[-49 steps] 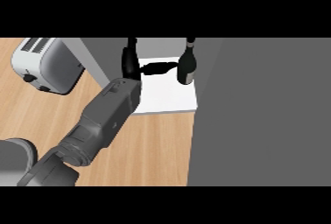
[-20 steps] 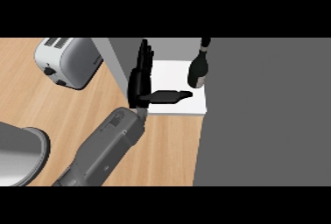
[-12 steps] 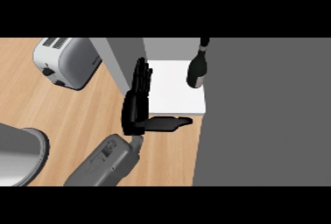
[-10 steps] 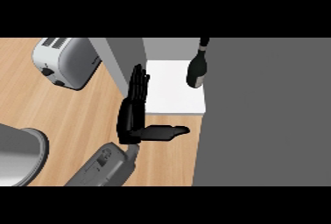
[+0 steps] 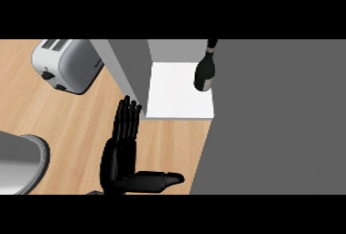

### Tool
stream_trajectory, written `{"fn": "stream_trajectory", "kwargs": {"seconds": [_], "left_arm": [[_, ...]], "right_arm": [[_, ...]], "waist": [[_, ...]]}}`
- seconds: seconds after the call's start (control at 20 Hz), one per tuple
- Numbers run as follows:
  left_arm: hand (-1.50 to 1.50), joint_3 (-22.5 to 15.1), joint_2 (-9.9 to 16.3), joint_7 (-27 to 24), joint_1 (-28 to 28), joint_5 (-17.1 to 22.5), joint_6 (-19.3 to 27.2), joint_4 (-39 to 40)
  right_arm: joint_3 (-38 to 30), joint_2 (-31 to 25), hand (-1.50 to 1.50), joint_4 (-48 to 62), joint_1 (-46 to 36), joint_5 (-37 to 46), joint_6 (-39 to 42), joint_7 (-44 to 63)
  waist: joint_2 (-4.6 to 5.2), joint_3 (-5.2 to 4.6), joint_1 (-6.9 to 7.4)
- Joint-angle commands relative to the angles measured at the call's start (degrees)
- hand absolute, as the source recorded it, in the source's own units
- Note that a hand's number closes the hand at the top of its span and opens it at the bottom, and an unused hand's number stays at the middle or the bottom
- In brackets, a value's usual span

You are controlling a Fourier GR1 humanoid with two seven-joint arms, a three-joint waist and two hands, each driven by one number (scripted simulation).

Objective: Pick up the wine, place it into the cabinet and close the cabinet

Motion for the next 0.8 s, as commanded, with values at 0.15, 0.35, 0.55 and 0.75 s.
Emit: {"fn": "stream_trajectory", "kwargs": {"seconds": [0.15,0.35,0.55,0.75], "left_arm": [[-1.50,-2.5,6.2,-1.1,11.7,-2.2,1.5,-12.2],[-1.50,1.0,10.4,-2.7,16.0,-0.3,-2.1,-13.8],[-1.50,3.4,14.7,0.9,16.3,0.3,-2.6,-18.8],[-1.50,8.2,18.3,-2.5,23.1,4.5,-7.1,-22.5]], "right_arm": [[10.0,-4.5,1.50,-9.8,3.6,-5.5,6.0,5.9],[17.0,-4.3,1.50,-11.3,4.4,-0.8,6.5,5.6],[19.9,-0.8,1.50,-10.8,-2.6,1.2,3.8,9.9],[22.5,2.9,1.50,-6.5,-7.1,2.6,1.2,12.9]], "waist": [[-0.13,-0.04,0.60],[-0.16,-0.11,-0.03],[-0.03,-0.18,0.29],[-0.13,-0.33,1.49]]}}
